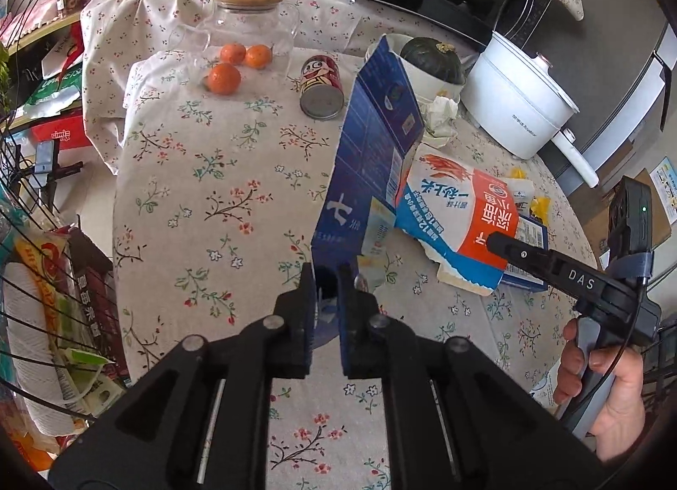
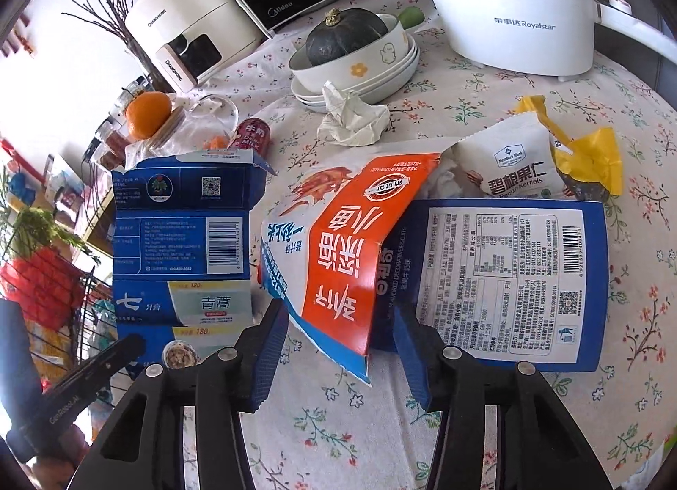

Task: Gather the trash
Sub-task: 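Grasp the blue carton with the left tool while the right tool grasps the milk carton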

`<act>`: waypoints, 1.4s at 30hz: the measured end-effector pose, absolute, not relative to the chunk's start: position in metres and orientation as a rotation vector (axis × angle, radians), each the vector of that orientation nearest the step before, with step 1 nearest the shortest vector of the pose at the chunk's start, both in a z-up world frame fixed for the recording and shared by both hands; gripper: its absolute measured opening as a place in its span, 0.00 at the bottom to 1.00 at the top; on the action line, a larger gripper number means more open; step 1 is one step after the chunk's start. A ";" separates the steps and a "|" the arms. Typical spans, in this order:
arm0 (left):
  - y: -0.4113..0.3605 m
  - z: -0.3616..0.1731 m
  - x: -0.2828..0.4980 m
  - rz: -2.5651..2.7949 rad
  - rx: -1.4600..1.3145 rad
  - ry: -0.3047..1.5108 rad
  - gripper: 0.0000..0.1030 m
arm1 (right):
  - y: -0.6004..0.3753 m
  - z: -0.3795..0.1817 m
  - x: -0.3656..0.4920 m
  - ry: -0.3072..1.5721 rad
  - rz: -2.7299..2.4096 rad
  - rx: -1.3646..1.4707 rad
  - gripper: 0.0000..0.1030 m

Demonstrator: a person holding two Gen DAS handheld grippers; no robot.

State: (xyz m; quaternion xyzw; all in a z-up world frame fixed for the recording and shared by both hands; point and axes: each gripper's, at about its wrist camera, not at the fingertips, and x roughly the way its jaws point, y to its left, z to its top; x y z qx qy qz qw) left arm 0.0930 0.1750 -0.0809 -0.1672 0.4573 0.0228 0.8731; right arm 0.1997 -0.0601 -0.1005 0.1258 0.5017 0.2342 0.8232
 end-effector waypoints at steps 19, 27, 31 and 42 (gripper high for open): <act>0.146 -0.044 0.082 -0.056 -0.347 0.846 0.00 | -0.093 -0.031 0.165 0.945 0.583 0.294 0.03; 0.129 -0.032 0.075 -0.108 -0.354 0.817 0.01 | -0.141 -0.007 0.145 0.893 0.530 0.270 0.03; 0.114 -0.027 0.073 -0.143 -0.338 0.808 0.01 | -0.163 -0.003 0.137 0.891 0.501 0.257 0.03; 0.072 -0.006 0.068 -0.228 -0.326 0.752 0.00 | -0.237 0.017 0.115 0.843 0.424 0.276 0.03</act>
